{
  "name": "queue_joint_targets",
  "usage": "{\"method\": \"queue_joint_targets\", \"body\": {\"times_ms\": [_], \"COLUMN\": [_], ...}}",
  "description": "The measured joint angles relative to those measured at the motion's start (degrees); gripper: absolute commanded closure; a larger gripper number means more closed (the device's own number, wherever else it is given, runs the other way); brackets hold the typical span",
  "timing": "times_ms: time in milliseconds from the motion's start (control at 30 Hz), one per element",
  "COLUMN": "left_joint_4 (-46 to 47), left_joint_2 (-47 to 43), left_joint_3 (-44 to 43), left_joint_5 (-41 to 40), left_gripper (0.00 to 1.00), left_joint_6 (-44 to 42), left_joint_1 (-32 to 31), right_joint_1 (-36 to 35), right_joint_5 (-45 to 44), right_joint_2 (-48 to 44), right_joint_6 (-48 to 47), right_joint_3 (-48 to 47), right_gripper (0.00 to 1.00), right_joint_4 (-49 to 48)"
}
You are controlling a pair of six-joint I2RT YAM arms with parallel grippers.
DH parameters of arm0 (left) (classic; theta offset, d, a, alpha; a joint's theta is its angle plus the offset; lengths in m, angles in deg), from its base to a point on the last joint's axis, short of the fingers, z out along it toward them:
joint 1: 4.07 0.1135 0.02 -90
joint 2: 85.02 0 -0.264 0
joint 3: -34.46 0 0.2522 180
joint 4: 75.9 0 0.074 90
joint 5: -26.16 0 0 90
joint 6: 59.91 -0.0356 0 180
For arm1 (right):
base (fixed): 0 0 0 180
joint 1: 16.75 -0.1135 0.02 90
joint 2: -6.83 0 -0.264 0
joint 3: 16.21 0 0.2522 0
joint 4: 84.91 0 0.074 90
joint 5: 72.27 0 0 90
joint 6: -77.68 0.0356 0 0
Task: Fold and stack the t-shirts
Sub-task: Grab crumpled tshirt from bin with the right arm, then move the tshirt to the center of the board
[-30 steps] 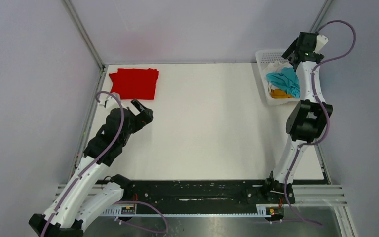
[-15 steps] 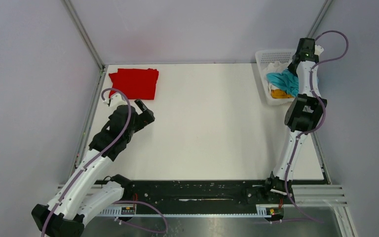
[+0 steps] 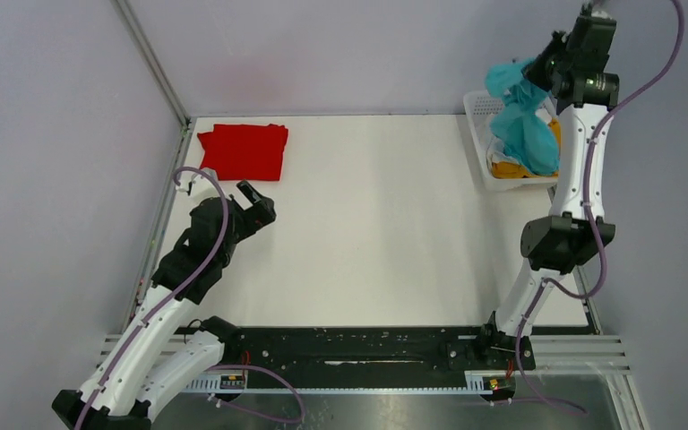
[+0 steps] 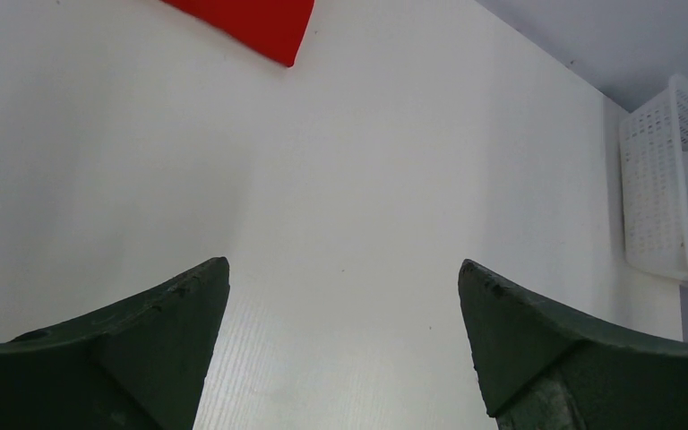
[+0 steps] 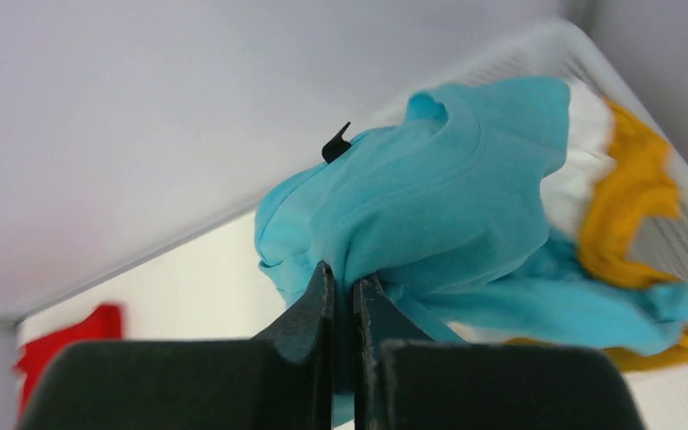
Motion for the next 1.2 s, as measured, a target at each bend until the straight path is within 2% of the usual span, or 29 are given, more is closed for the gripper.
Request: {"method": "queue_joint_targets", "body": {"times_ms": [100, 300, 567, 633, 667, 767, 800, 833, 900, 933, 967, 1033, 1200], "left_joint_4": [-0.35, -2.89, -6.03, -7.28, -7.74, -9.25, -9.6, -9.75, -9.79, -9.84, -9.81, -9.81, -9.29], "left_joint_2": [0.07, 0.39, -0.15, -0.48, -0.59, -0.94, -0.96, -0.94, -0.7, -0.28, 0.22, 1.7, 8.24], "left_joint_3": [0.57, 0.72, 0.7, 0.7, 0.7, 0.7, 0.7, 0.72, 0.83, 1.01, 1.25, 1.95, 5.18], "left_joint_5": [-0.02, 0.07, 0.5, 0.5, 0.5, 0.57, 0.72, 0.85, 1.36, 1.79, 2.29, 3.58, 7.61], "left_gripper": [0.01, 0.01, 0.01, 0.01, 0.01, 0.01, 0.01, 0.01, 0.01, 0.01, 0.01, 0.01, 0.01], "left_joint_6": [0.2, 1.11, 2.97, 3.58, 3.8, 4.42, 4.59, 4.63, 4.72, 4.83, 4.85, 4.92, 5.22], "left_joint_1": [0.0, 0.0, 0.0, 0.0, 0.0, 0.0, 0.0, 0.0, 0.0, 0.0, 0.0, 0.0, -0.04], "right_joint_1": [-5.57, -21.07, -30.21, -30.58, -30.58, -30.56, -30.6, -30.6, -30.45, -30.1, -29.57, -28.3, -26.8], "right_joint_5": [3.74, 13.99, 19.8, 20.44, 20.52, 18.18, 15.34, 13.75, 7.74, 4.76, 2.27, -2.14, -7.69], "right_joint_2": [-7.08, -18.86, -22.23, -22.93, -24.26, -28.96, -31.21, -31.89, -32.63, -32.17, -31.56, -31.08, -34.36], "right_joint_6": [-1.62, -2.34, -1.97, -1.27, -0.92, 0.28, 1.03, 1.22, 2.69, 3.32, 4.04, 5.33, 4.39], "right_joint_3": [-3.23, -4.7, -3.48, 1.27, 6.49, 25.92, 36.83, 42.18, 57.33, 63.73, 68.72, 75.52, 79.93], "right_gripper": [1.0, 1.0, 1.0, 0.91, 0.88, 0.65, 0.54, 0.46, 0.38, 0.3, 0.14, 0.02, 0.01], "right_joint_4": [0.72, -0.04, -1.14, -2.82, -5.05, -11.78, -15.47, -16.65, -20.81, -21.4, -21.18, -20.33, -21.33]}}
